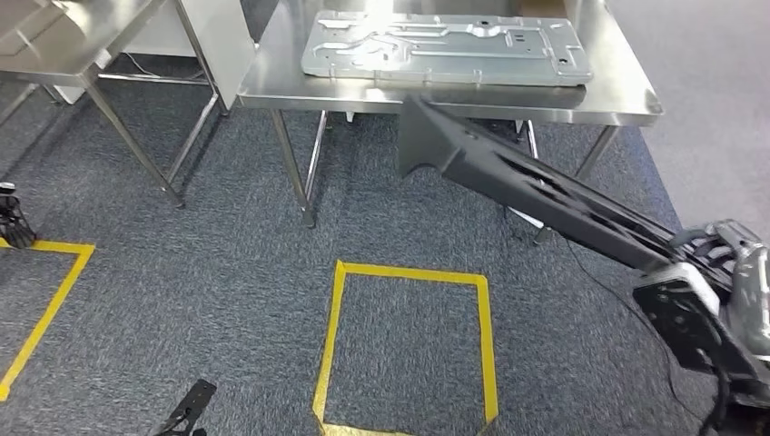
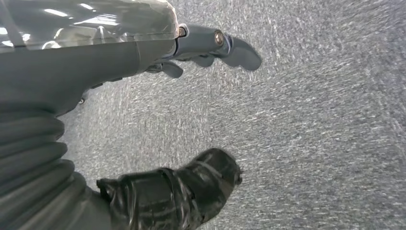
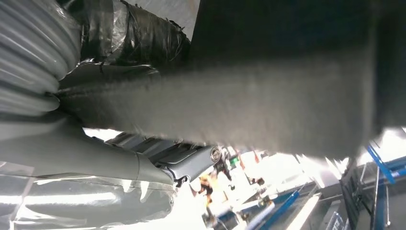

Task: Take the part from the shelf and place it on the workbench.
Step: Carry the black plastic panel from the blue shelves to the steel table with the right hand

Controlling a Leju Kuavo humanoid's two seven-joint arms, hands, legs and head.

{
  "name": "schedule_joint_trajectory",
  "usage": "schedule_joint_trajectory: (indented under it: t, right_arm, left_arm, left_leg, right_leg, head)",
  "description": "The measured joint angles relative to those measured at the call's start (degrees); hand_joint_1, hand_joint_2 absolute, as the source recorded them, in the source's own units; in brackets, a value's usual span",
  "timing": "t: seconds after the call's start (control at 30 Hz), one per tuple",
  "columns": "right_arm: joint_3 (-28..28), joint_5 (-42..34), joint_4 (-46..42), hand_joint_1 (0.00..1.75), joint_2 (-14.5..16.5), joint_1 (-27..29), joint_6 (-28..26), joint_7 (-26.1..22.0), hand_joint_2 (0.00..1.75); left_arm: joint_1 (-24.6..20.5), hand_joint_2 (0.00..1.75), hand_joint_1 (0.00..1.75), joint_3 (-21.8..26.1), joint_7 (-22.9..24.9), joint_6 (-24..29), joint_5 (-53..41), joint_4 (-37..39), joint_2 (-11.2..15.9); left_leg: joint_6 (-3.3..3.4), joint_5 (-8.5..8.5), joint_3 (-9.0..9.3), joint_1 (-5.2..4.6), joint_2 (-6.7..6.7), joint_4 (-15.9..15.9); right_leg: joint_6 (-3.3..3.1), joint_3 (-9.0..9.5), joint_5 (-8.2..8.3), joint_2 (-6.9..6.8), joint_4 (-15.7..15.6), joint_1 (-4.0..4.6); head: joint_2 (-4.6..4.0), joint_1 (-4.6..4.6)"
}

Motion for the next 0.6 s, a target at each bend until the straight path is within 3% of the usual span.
schedule_joint_trajectory:
  t: [0.1,0.13,0.2,0.23,0.27,0.3,0.37,0.4,0.47,0.6]
  right_arm:
    - [-0.5,3.33,0.79,1.75,-0.71,-0.24,2.88,0.0,1.75]
    - [-0.64,4.41,0.99,1.75,-0.87,-0.46,3.85,0.0,1.75]
    - [-0.76,6.34,1.36,1.75,-0.98,-0.8,5.69,0.0,1.75]
    - [-0.78,7.16,1.55,1.75,-0.98,-0.82,6.44,0.0,1.75]
    - [-0.79,7.85,1.72,1.75,-0.99,-0.78,7.04,0.0,1.75]
    - [-0.81,8.53,1.87,1.75,-1.03,-0.78,7.55,0.0,1.75]
    - [-0.9,9.9,2.08,1.75,-1.2,-0.82,8.48,0.0,1.75]
    - [-0.95,10.56,2.15,1.75,-1.3,-0.82,8.96,0.0,1.75]
    - [-1.01,11.76,2.29,1.75,-1.53,-0.76,9.94,0.0,1.75]
    - [-0.97,13.43,2.51,1.75,-2.01,-0.47,11.21,0.0,1.75]
  left_arm:
    - [-0.14,1.75,0.0,-0.43,0.29,-0.3,0.0,0.0,-0.15]
    - [-0.22,1.75,0.0,-0.65,0.34,-0.38,0.0,0.0,-0.21]
    - [-0.33,1.75,0.0,-1.06,0.37,-0.49,0.0,0.0,-0.3]
    - [-0.34,1.75,0.0,-1.22,0.37,-0.53,0.0,0.0,-0.36]
    - [-0.34,1.75,0.0,-1.36,0.37,-0.56,0.0,0.0,-0.44]
    - [-0.34,1.75,0.0,-1.47,0.36,-0.6,0.0,0.0,-0.52]
    - [-0.34,1.75,0.0,-1.69,0.37,-0.67,0.0,0.0,-0.69]
    - [-0.39,1.75,0.0,-1.81,0.39,-0.68,0.0,0.0,-0.76]
    - [-0.49,1.75,0.0,-2.2,0.49,-0.71,0.0,0.0,-0.82]
    - [-0.72,1.75,0.0,-2.89,0.58,-0.8,0.0,0.0,-1.0]
  left_leg:
    - [0.99,0.07,0.93,0.31,0.06,-1.06]
    - [1.32,0.02,1.35,0.43,0.09,-1.36]
    - [1.74,-0.44,1.86,0.38,0.13,-1.44]
    - [1.83,-0.73,2.12,0.37,0.14,-1.4]
    - [1.82,-1.06,2.46,0.36,0.14,-1.33]
    - [1.77,-1.43,2.89,0.37,0.12,-1.26]
    - [1.46,-2.37,3.85,0.42,0.05,-1.11]
    - [1.17,-2.85,4.25,0.34,0.02,-0.95]
    - [0.49,-3.43,4.44,0.19,-0.01,-0.89]
    - [-0.51,-4.63,4.3,0.18,0.06,0.31]
  right_leg:
    - [0.85,-0.62,-1.15,-0.13,1.55,-0.17]
    - [1.08,-1.95,-2.27,-0.19,4.14,-0.23]
    - [1.42,-6.3,-4.74,-0.26,11.71,-0.28]
    - [1.57,-8.39,-5.18,-0.27,14.7,-0.34]
    - [1.67,-9.57,-4.58,-0.28,15.8,-0.42]
    - [1.72,-9.62,-2.91,-0.32,14.69,-0.51]
    - [1.68,-7.0,1.66,-0.49,7.79,-0.68]
    - [1.61,-5.52,3.08,-0.57,4.38,-0.62]
    - [1.19,-3.97,3.36,-0.58,1.15,-0.31]
    - [-0.08,-2.96,2.58,-0.33,0.2,-0.44]
  head:
    - [0.0,0.2]
    - [0.0,0.32]
    - [0.0,0.49]
    - [0.0,0.48]
    - [0.0,0.47]
    - [0.0,0.48]
    - [0.0,0.48]
    - [0.0,0.52]
    - [0.0,0.51]
    - [0.0,0.26]
